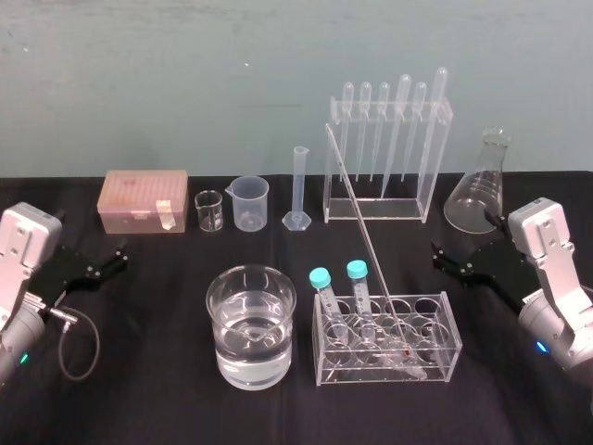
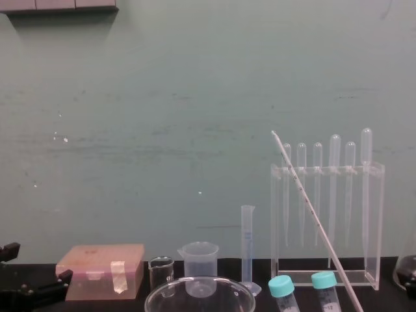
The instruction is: Hold the thermometer with one hand and immerse one end into the beaker, then reinsert it into the test tube rack.
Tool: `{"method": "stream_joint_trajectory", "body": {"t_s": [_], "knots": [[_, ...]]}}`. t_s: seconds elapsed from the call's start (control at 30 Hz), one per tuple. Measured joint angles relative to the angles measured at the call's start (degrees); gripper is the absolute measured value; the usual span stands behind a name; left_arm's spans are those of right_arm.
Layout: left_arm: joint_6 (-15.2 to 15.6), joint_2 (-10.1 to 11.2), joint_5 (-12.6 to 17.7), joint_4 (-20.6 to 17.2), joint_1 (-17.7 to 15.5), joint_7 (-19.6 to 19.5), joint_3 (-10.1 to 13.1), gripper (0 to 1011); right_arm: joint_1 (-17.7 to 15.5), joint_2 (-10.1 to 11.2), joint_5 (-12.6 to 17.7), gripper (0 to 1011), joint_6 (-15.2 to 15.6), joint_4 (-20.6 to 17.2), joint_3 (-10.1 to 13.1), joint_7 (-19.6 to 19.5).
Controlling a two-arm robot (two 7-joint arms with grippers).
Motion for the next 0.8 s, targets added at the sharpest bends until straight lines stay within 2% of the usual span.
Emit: {"method": "stream_joint_trajectory", "body": {"t_s": [0.8], "knots": [[0.0,0.0,0.0,0.0,0.0,0.0,0.0,1008,0.0,0.0,0.0,1002,0.0,0.0,0.0,0.0]]}}
